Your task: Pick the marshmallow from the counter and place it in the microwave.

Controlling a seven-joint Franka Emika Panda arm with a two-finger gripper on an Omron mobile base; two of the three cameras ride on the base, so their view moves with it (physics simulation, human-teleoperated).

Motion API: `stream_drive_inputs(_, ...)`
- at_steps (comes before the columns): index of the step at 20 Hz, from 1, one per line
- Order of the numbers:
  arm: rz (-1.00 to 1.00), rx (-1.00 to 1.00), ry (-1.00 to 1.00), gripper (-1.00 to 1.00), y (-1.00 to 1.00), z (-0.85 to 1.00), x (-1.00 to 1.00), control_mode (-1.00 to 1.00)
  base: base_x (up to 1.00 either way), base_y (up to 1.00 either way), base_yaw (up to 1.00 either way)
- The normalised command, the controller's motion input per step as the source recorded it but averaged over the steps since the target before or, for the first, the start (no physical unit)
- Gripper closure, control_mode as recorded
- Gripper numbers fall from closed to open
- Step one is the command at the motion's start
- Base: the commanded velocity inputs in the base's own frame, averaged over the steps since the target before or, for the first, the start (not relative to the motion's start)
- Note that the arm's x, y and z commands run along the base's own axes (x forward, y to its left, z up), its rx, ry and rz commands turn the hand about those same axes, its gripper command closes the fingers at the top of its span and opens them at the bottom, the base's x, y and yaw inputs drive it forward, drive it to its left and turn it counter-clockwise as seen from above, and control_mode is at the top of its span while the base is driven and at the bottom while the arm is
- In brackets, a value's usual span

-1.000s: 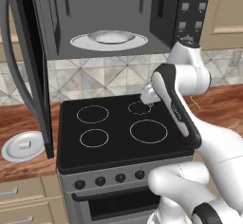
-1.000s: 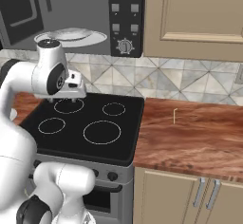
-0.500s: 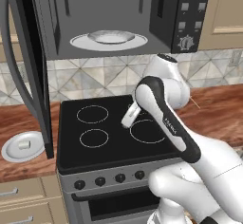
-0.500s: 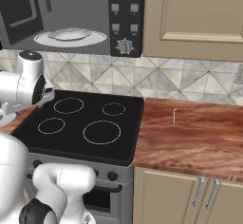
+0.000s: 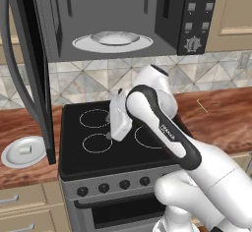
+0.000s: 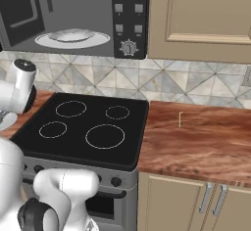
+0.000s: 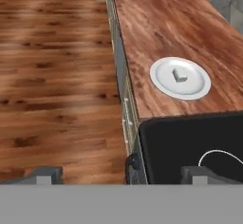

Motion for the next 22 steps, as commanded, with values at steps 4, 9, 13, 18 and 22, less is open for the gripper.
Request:
stream_drive_inputs(4, 0.29, 0.25, -0.36, -1.00, 0.66, -0.38, -0.05, -1.00, 0.00, 0.00, 0.00)
stream_drive_inputs(9, 0.12, 0.23, -0.21, -1.00, 0.51, -0.27, 0.13, -1.00, 0.00, 0.00, 0.00)
stream_drive_inputs(13, 0.10, 0.24, -0.04, -1.00, 0.25, -0.22, 0.26, -1.00, 0.00, 0.00, 0.00)
stream_drive_inputs(18, 0.11, 0.22, 0.00, -1.00, 0.23, -0.19, 0.55, -1.00, 0.00, 0.00, 0.00)
stream_drive_inputs(22, 0.07, 0.09, 0.00, -1.00, 0.67, -0.16, 0.58, -1.00, 0.00, 0.00, 0.00)
